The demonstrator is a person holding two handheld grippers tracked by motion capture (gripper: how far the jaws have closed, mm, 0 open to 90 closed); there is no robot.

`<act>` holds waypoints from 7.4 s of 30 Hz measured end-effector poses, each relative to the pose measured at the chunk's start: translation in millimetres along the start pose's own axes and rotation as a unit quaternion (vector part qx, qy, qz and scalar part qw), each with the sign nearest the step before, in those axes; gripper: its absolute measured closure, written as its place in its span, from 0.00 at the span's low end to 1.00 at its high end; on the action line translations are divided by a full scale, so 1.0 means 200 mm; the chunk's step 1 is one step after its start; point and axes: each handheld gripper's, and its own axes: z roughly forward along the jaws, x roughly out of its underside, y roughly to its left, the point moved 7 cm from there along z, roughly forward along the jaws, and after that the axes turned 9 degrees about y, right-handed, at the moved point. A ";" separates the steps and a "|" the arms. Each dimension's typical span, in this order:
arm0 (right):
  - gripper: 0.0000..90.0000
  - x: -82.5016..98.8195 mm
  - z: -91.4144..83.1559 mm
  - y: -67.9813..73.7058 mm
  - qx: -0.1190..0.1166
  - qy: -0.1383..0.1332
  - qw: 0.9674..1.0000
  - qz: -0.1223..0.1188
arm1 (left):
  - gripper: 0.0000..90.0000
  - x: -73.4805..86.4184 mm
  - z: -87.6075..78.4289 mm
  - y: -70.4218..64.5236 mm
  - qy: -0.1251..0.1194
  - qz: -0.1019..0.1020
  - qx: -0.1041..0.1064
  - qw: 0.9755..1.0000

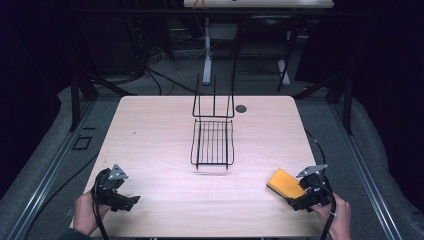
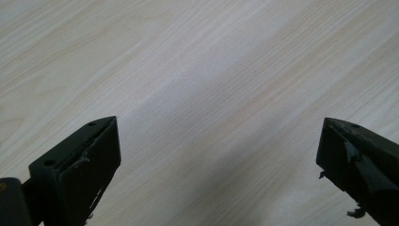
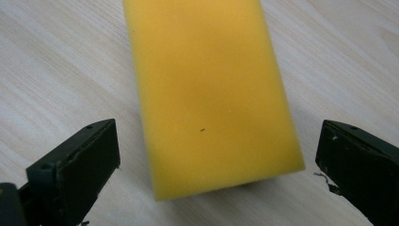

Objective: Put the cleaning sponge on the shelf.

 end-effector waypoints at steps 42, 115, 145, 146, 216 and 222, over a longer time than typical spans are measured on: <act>0.25 -0.10 -0.11 0.06 0.002 -0.008 1.000 -0.012 | 0.01 0.01 0.01 -0.01 0.010 0.010 -0.001 1.000; 0.25 -0.73 -0.33 0.32 0.017 -0.063 0.990 -0.128 | 0.02 0.00 0.02 -0.02 0.014 0.012 -0.001 1.000; 0.25 -0.96 -0.19 0.44 0.003 -0.064 0.981 -0.185 | 0.02 0.00 0.02 -0.02 0.011 0.011 -0.002 1.000; 0.25 -0.97 -0.18 0.45 0.002 -0.064 0.980 -0.188 | 0.02 0.00 0.02 -0.02 0.010 0.011 -0.002 1.000; 0.24 -1.20 0.24 0.55 -0.015 -0.032 0.965 -0.260 | 0.02 0.01 0.02 -0.01 0.016 0.017 -0.005 1.000; 0.20 -1.20 0.24 0.54 -0.021 -0.029 0.967 -0.253 | 0.02 0.01 0.02 -0.01 0.017 0.018 -0.006 1.000</act>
